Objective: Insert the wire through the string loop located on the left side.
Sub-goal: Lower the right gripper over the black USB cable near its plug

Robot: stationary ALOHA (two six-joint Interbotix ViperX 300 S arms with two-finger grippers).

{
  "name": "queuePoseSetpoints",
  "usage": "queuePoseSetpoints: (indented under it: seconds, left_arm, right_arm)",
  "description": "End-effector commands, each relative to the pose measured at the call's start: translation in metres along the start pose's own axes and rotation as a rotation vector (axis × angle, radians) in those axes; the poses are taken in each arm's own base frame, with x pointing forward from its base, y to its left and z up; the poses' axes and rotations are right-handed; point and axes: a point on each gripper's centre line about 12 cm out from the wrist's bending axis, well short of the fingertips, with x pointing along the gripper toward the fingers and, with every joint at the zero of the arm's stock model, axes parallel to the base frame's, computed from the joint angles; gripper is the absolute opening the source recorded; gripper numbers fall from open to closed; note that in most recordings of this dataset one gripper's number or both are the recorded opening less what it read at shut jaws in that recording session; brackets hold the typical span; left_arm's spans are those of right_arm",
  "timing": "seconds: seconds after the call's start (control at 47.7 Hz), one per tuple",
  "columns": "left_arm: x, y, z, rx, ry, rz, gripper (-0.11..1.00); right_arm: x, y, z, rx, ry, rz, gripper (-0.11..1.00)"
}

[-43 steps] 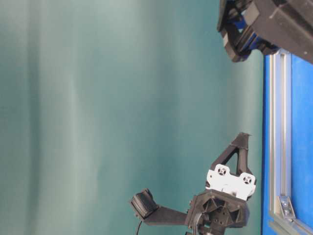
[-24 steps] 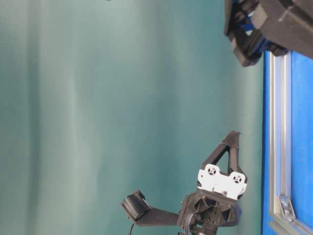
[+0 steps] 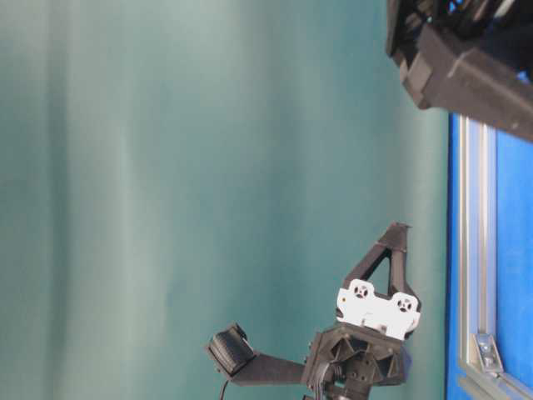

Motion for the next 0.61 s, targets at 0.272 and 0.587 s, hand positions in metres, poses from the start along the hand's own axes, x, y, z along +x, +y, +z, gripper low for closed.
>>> queuePoseSetpoints:
  seconds: [0.272, 0.587]
  left_arm:
    - [0.0, -0.001, 0.015, -0.003, -0.049, -0.005, 0.0]
    - [-0.001, -0.001, 0.014, -0.003, -0.047, -0.005, 0.0]
  right_arm:
    - [0.016, -0.001, 0.001, 0.024, -0.016, -0.008, 0.88]
    - [0.049, -0.006, -0.035, 0.094, 0.048, -0.032, 0.88]
